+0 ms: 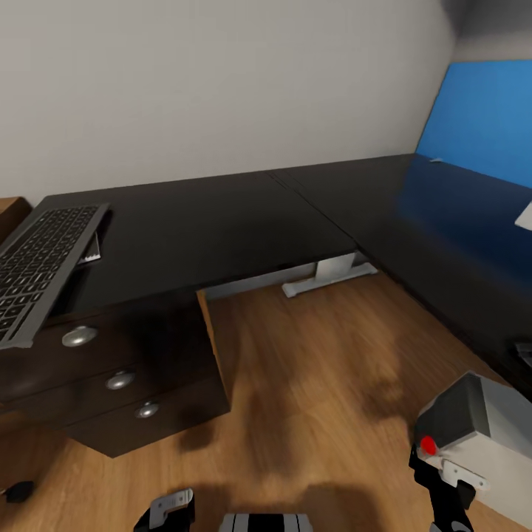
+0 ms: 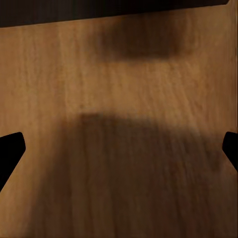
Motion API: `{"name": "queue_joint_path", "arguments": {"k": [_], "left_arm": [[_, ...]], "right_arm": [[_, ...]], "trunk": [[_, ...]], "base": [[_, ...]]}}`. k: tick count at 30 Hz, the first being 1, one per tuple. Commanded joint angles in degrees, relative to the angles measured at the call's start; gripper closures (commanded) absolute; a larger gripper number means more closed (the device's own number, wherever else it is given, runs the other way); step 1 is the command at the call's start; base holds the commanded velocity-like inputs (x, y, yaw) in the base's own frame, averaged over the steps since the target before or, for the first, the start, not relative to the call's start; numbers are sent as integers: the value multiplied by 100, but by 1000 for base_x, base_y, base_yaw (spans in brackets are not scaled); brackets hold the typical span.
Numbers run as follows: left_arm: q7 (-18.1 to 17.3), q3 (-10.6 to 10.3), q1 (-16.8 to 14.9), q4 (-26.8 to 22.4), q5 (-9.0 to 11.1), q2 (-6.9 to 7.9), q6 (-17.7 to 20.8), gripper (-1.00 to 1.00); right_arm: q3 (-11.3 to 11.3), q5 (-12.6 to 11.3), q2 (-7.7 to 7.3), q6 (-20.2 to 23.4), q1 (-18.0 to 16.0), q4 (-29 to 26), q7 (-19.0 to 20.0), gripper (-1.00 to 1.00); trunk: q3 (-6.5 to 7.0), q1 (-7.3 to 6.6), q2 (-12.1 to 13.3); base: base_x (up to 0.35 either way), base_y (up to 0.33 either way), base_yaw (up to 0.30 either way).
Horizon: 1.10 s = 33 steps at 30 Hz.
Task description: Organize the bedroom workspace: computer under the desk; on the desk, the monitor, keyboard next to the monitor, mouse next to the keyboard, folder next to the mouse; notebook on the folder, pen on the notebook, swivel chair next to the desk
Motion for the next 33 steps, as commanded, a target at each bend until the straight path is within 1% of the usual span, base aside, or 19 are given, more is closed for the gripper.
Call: {"name": "queue_joint_path", "arguments": {"k": [1, 8, 33], "left_arm": [[37, -33, -2, 0, 54, 5, -24, -100], [32, -40, -2, 0, 54, 5, -24, -100], [22, -42, -2, 0, 54, 5, -24, -100]], "right_arm": [[-29, 27, 2, -11, -3, 2, -6, -100], [-29, 28, 2, -11, -3, 3, -6, -100], [-29, 27, 2, -11, -3, 0, -6, -100]], "trunk": [[-4, 1, -1], [-4, 1, -1], [-4, 1, -1]], "base": [[173, -132, 0], [82, -60, 0], [18, -38, 0]]}}
